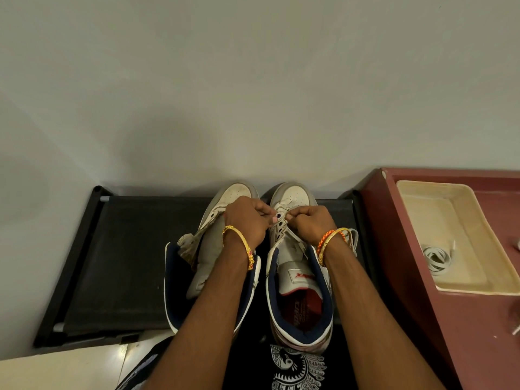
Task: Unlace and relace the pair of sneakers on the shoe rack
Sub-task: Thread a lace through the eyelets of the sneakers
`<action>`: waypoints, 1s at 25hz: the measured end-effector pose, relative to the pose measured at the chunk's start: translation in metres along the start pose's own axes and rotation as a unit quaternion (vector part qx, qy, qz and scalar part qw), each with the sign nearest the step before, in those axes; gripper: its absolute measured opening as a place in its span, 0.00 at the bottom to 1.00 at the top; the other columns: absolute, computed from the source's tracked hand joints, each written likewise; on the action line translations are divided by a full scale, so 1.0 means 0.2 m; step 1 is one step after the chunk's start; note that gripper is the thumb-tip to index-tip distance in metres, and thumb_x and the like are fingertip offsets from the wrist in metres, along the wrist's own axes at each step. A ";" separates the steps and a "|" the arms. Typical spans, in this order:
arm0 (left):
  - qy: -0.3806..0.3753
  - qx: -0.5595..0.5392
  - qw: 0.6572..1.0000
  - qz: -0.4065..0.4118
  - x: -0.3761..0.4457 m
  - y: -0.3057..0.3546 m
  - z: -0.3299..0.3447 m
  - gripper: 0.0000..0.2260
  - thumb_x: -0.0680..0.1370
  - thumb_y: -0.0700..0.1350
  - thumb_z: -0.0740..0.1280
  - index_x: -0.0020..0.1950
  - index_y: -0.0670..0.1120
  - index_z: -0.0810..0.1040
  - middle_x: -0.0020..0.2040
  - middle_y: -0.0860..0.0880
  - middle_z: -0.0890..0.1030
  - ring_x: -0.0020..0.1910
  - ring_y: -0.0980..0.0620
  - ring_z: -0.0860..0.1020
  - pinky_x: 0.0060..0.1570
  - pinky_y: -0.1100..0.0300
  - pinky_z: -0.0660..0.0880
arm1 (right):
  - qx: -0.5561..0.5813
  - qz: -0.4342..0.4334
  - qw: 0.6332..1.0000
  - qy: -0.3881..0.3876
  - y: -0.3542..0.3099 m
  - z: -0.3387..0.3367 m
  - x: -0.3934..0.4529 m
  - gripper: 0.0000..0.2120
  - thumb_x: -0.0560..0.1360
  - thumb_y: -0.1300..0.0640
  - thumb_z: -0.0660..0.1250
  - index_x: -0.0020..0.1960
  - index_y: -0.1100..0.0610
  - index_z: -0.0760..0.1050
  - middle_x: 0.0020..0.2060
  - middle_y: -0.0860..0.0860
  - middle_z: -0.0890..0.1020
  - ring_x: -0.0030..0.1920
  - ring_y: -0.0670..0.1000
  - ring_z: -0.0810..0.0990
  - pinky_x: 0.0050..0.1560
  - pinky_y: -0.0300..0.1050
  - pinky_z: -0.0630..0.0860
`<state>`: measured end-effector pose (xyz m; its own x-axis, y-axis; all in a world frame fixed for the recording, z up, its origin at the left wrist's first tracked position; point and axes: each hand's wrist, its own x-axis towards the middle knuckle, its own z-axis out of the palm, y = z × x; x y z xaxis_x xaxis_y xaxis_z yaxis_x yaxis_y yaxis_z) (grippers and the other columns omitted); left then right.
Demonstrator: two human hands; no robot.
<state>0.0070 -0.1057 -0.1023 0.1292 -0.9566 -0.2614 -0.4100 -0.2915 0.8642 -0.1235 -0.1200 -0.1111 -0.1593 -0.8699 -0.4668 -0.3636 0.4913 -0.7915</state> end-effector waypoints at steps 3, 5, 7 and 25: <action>0.006 -0.016 1.000 -0.006 0.01 -0.01 0.01 0.06 0.69 0.37 0.75 0.45 0.41 0.84 0.42 0.42 0.84 0.43 0.47 0.83 0.50 0.49 0.80 | -0.024 -0.029 0.999 -0.017 0.00 -0.02 -0.01 0.08 0.75 0.65 0.67 0.51 0.64 0.82 0.41 0.51 0.80 0.45 0.48 0.76 0.48 0.36 0.73; 0.007 -0.024 1.000 -0.010 0.01 -0.01 0.01 0.06 0.69 0.37 0.75 0.45 0.41 0.84 0.42 0.42 0.84 0.43 0.47 0.83 0.50 0.49 0.80 | 0.016 -0.019 0.999 -0.035 0.00 -0.04 -0.02 0.08 0.75 0.67 0.66 0.52 0.65 0.81 0.37 0.49 0.79 0.38 0.45 0.75 0.35 0.29 0.72; 0.007 -0.023 1.000 -0.009 0.01 -0.02 0.01 0.06 0.69 0.37 0.75 0.45 0.40 0.84 0.42 0.42 0.84 0.43 0.47 0.83 0.50 0.50 0.80 | 0.033 -0.005 0.998 -0.048 0.00 -0.05 -0.03 0.08 0.75 0.68 0.66 0.52 0.65 0.80 0.35 0.49 0.78 0.35 0.44 0.73 0.30 0.28 0.71; 0.001 -0.026 1.000 -0.007 0.01 -0.02 0.00 0.06 0.70 0.36 0.74 0.45 0.40 0.84 0.42 0.42 0.84 0.41 0.48 0.83 0.48 0.53 0.81 | -0.009 -0.051 0.998 -0.025 0.02 -0.01 -0.02 0.05 0.74 0.68 0.67 0.42 0.60 0.80 0.32 0.47 0.76 0.34 0.42 0.73 0.36 0.32 0.71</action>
<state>0.0091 -0.1061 -0.1059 0.1363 -0.9525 -0.2723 -0.3612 -0.3037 0.8817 -0.1264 -0.1144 -0.1116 -0.0751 -0.9122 -0.4028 -0.3920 0.3984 -0.8292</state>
